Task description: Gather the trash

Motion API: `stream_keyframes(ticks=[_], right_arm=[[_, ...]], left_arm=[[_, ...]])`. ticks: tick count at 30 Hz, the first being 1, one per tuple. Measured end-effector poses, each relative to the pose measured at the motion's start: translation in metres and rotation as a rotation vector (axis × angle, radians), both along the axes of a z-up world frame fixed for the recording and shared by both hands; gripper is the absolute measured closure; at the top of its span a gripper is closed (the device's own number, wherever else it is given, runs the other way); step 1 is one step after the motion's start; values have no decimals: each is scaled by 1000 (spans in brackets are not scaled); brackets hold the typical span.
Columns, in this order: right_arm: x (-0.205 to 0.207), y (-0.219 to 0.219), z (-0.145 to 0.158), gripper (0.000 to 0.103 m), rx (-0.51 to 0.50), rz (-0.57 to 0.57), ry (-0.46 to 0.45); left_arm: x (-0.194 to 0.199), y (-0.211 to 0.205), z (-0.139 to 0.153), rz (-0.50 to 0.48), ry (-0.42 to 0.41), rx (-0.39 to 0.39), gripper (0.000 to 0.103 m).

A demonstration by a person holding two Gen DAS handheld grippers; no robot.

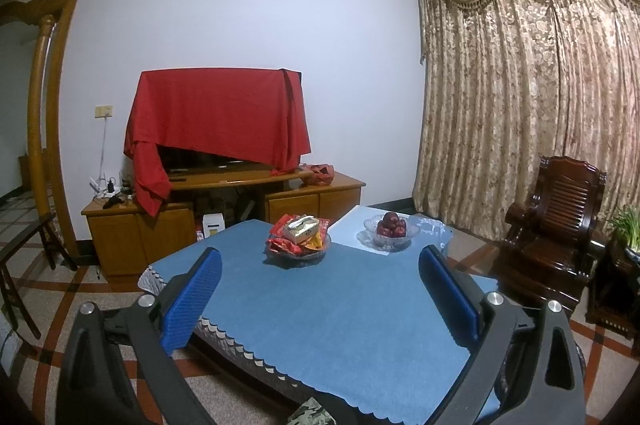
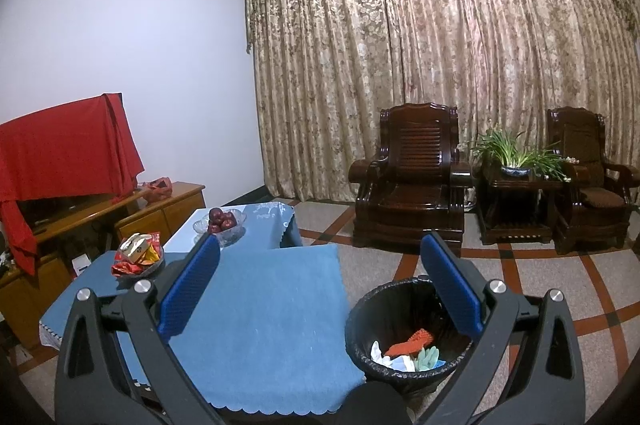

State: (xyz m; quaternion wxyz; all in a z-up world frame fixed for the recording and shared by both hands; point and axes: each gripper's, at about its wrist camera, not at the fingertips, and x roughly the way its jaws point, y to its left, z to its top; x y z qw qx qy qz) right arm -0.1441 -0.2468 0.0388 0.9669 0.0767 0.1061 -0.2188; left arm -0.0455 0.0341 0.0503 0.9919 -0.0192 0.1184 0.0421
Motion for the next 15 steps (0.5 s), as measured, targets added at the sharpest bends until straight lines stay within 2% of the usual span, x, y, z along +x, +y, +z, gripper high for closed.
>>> stream_keyframes(ticks=[6,15], right_arm=[[0,-1,0,5,2,1,2],[1,-1,-20,5,9,-1,12]], left_arm=[[1,0,-2,-1,5,1,6],[5,0,-7,-6,17,4,6]])
